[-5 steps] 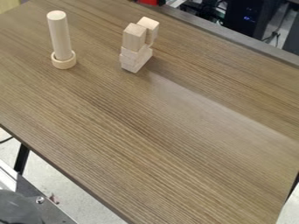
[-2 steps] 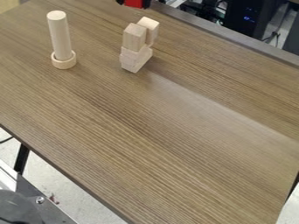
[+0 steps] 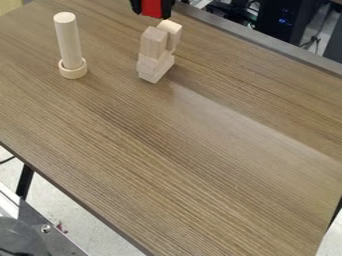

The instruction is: Put the red block on the tower

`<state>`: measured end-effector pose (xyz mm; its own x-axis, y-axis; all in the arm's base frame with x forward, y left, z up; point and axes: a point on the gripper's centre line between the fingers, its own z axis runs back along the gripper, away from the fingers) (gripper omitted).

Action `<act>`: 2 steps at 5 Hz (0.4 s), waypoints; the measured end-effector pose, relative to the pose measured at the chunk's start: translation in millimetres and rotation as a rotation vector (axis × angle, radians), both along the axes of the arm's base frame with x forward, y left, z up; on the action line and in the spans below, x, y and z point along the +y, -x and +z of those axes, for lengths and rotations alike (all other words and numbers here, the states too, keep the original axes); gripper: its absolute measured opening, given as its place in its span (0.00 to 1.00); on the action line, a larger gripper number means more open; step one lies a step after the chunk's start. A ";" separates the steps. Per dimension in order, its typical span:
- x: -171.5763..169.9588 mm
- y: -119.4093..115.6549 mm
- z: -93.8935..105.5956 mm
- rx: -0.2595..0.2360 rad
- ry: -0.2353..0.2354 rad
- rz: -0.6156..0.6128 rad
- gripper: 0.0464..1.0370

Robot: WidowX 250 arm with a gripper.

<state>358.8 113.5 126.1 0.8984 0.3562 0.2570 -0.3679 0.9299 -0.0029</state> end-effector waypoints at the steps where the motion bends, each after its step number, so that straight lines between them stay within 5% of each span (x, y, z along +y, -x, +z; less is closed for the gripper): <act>1: -0.8 -1.1 -1.1 -0.004 -0.004 -0.002 0.56; 2: -4.6 0.7 -5.5 0.008 -0.004 -0.012 0.56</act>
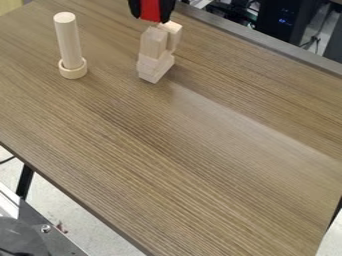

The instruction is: Put the red block on the tower

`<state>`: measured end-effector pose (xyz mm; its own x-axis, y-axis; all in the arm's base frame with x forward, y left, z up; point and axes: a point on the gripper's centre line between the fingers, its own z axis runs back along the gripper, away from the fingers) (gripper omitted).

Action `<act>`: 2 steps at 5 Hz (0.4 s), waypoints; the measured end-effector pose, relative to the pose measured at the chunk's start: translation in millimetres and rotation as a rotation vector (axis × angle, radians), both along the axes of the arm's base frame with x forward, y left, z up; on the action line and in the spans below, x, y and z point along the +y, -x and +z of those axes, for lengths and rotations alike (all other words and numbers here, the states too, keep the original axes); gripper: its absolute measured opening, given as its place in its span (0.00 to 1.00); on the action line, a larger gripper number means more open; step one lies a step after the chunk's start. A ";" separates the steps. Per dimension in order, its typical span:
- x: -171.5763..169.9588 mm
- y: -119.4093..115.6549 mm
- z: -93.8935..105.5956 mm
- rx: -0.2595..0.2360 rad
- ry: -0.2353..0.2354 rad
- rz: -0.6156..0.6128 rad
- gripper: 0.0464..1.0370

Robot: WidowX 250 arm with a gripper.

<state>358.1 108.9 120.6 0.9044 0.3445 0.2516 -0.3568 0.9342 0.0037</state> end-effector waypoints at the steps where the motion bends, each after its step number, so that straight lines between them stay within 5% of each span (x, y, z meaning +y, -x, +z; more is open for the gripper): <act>1: -1.7 2.3 -3.7 0.011 0.002 -0.004 0.56; 2: -2.7 5.9 -8.0 0.027 0.006 -0.005 0.56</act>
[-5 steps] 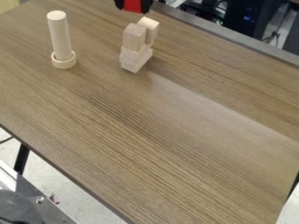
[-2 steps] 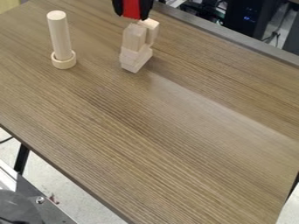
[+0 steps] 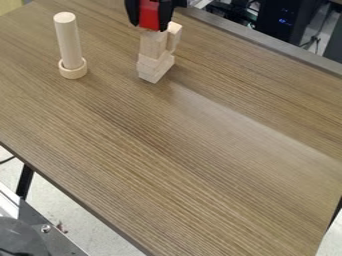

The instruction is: Put the red block on the tower

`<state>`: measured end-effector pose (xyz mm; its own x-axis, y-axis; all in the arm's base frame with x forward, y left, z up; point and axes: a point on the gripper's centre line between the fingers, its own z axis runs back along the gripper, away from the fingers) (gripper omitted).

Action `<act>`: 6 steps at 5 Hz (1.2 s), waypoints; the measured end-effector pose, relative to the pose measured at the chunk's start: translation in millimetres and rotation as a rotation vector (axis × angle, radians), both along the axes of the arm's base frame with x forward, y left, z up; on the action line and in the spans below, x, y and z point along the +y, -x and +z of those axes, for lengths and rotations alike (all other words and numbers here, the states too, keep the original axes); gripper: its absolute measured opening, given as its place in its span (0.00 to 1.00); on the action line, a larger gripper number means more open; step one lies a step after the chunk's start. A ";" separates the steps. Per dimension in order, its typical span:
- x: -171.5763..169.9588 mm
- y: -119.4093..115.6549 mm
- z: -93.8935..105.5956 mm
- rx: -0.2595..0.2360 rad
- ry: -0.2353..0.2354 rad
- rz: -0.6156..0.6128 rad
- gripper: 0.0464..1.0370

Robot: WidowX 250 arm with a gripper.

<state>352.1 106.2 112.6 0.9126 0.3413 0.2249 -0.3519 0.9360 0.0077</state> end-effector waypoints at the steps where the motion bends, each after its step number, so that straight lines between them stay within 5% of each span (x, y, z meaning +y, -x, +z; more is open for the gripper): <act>1: -1.2 2.3 -2.4 0.009 0.002 -0.006 0.56; 3: -1.2 1.7 -3.2 0.004 -0.005 -0.001 0.61; 4: -0.5 1.1 -3.0 0.002 -0.014 0.005 0.89; 6: -0.6 1.2 -3.0 0.004 -0.018 0.011 0.96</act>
